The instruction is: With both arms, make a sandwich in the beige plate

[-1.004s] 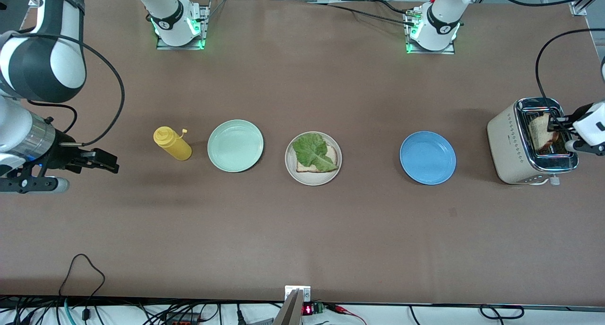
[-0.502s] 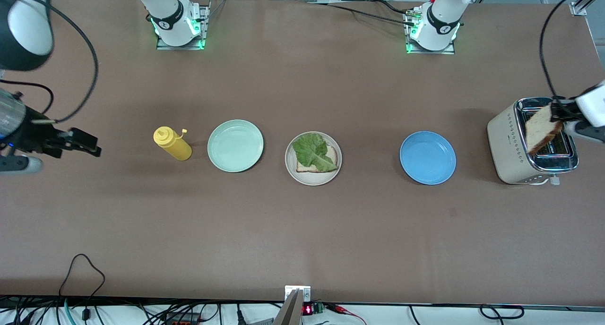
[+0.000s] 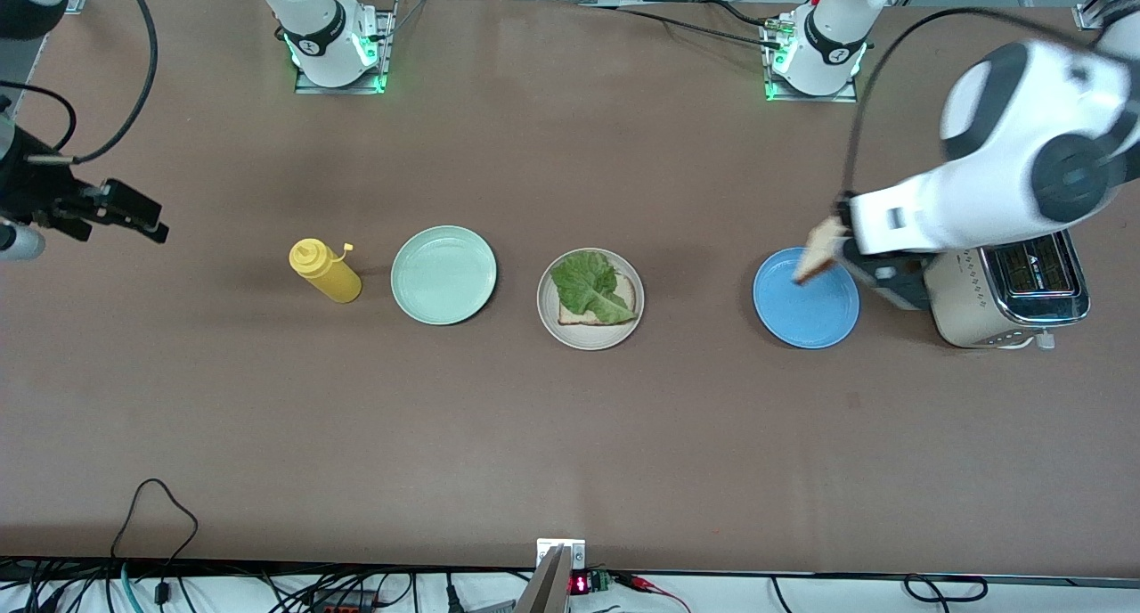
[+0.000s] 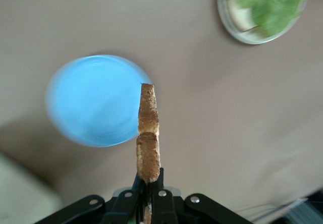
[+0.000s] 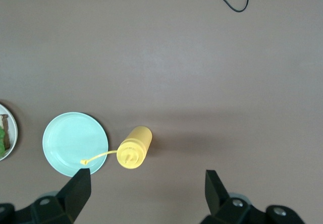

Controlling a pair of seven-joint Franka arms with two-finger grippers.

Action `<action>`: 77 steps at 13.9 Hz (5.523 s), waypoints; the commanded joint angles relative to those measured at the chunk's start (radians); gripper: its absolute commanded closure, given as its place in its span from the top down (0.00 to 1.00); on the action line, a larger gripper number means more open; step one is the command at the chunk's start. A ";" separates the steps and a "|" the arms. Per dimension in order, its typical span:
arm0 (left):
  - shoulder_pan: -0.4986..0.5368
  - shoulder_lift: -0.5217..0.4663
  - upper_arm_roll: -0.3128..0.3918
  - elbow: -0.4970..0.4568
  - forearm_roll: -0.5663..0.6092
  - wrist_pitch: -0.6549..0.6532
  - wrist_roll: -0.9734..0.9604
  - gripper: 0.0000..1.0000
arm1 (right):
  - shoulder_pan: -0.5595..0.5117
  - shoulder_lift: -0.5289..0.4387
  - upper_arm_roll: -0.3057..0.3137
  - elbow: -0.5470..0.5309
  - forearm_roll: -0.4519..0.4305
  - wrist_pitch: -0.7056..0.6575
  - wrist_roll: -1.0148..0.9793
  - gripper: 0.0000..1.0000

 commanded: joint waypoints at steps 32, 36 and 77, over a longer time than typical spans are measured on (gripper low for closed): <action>-0.113 0.477 0.052 -0.081 -0.815 0.527 0.616 1.00 | 0.019 -0.132 -0.010 -0.121 -0.075 0.011 -0.020 1.00; -0.102 0.449 0.054 -0.081 -0.729 0.525 0.603 1.00 | 0.018 -0.134 -0.011 -0.121 -0.063 0.009 -0.004 1.00; -0.221 -0.307 0.460 -0.061 0.091 0.067 -0.124 1.00 | 0.018 -0.134 -0.017 -0.117 -0.006 -0.011 -0.027 1.00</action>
